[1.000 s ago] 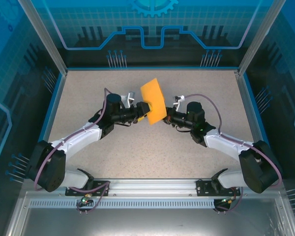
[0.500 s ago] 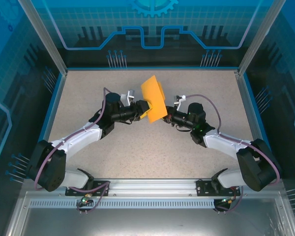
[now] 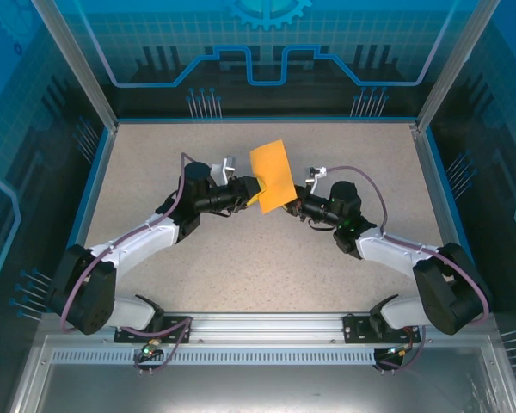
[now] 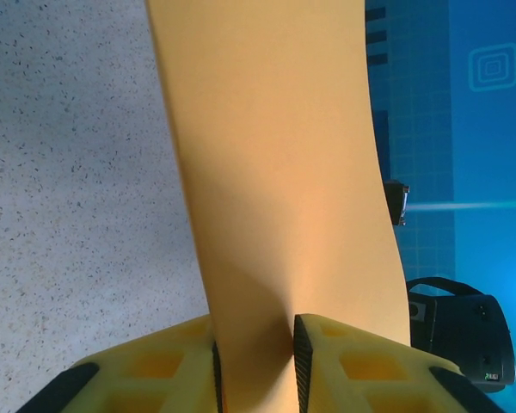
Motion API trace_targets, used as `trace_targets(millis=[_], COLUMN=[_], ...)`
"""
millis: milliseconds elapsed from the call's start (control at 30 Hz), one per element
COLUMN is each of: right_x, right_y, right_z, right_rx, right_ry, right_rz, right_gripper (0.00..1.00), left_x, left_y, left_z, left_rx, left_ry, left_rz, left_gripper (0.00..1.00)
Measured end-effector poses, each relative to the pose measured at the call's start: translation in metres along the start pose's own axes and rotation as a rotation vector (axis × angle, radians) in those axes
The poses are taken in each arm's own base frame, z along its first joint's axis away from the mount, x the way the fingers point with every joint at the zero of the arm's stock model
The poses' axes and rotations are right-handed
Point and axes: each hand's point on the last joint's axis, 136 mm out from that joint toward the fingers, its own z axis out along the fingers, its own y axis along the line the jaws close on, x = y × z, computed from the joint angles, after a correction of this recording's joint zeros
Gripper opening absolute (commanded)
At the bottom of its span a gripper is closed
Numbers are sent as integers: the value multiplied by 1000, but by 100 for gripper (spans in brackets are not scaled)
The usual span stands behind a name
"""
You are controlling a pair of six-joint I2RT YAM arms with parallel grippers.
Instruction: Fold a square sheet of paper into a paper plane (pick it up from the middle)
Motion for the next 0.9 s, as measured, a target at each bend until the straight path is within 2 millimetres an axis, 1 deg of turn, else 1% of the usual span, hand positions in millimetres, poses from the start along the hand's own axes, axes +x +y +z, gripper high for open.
trace_targets(millis=[233, 333, 400, 567, 733, 900], right_x=[2, 3, 3, 3, 2, 1], right_y=[-5, -7, -8, -10, -11, -14], right_z=[-1, -2, -4, -11, -17, -20], right_rx=[8, 12, 15, 25, 35, 45], right_ry=[2, 2, 0, -9, -18, -24], right_rz=[8, 10, 11, 13, 11, 8], right_gripper=[9, 12, 13, 16, 17, 23], left_x=[-1, -1, -1, -1, -1, -1], left_y=[0, 0, 0, 0, 1, 2], left_z=[1, 1, 1, 1, 1, 1], left_rx=[3, 3, 3, 2, 1, -1], left_ry=[-1, -1, -1, -2, -1, 0], left_rz=[-4, -4, -4, -4, -6, -7], left_gripper=[21, 20, 16, 13, 10, 9])
